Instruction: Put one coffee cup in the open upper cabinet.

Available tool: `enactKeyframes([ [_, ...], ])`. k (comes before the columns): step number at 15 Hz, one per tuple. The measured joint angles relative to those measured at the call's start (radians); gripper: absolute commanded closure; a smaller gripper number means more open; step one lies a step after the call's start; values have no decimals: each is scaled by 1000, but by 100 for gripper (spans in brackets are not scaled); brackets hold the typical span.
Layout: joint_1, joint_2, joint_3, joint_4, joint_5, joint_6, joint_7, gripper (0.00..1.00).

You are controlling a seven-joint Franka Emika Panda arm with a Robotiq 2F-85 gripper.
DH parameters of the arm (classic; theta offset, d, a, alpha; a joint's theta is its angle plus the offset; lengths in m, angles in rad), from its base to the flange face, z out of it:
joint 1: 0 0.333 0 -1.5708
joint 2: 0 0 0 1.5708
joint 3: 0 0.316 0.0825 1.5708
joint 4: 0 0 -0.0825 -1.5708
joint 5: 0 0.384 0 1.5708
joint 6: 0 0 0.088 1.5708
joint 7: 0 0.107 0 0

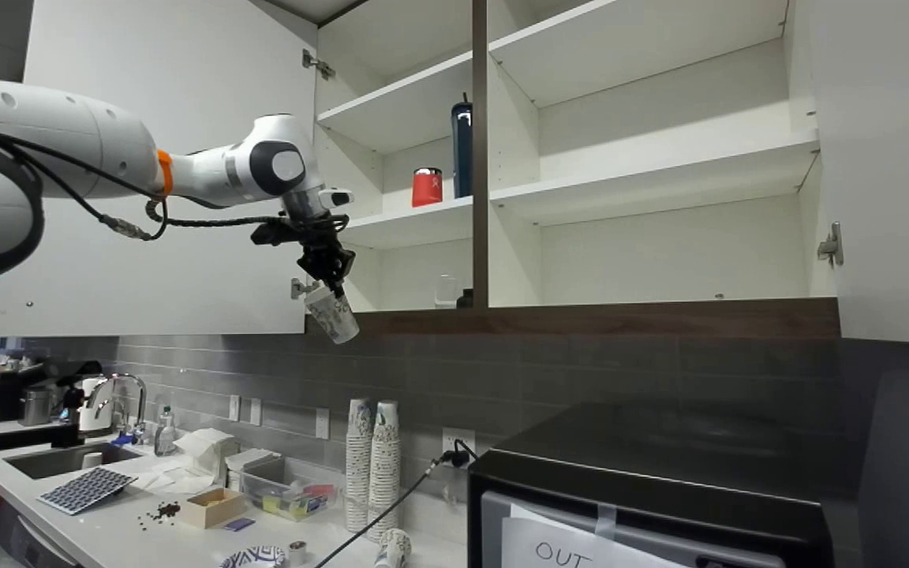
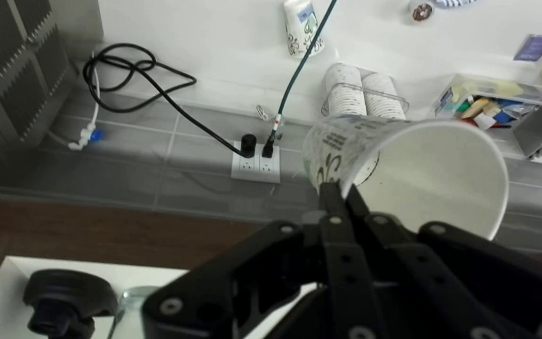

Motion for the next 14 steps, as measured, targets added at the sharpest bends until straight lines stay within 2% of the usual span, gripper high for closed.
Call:
enactKeyframes([
  [3, 0, 80, 49, 120, -23, 0, 14, 99],
  [4, 0, 113, 68, 163, -36, 0, 24, 71],
  [5, 1, 146, 86, 206, -50, 0, 34, 71],
  [7, 5, 210, 111, 290, -71, 0, 50, 57],
  [9, 8, 242, 114, 323, -72, 0, 48, 42],
  [14, -1, 191, 88, 200, -80, 48, 24, 5],
])
